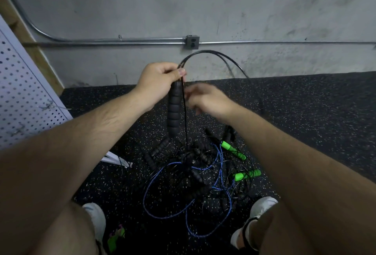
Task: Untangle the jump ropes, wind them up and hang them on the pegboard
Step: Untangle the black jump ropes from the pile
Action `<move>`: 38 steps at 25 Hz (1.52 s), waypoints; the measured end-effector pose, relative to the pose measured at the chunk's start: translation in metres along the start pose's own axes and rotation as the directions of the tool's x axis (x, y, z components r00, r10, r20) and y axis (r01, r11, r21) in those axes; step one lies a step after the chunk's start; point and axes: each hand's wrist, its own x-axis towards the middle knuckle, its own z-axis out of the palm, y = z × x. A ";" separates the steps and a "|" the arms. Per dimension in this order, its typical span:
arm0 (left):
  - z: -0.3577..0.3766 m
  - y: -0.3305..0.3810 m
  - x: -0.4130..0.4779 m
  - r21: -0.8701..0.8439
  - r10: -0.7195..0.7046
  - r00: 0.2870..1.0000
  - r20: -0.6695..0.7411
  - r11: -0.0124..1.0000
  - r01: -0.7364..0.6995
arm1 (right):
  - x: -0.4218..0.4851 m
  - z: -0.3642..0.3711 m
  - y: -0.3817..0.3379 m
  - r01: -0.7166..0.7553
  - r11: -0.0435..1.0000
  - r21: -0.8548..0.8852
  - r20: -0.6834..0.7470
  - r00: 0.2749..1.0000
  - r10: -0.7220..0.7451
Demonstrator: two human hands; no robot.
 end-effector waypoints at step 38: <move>0.015 -0.021 -0.025 -0.126 -0.256 0.967 -0.004 0.959 0.254 | -0.002 0.033 -0.001 0.045 0.979 -0.200 -0.388 0.914 -0.121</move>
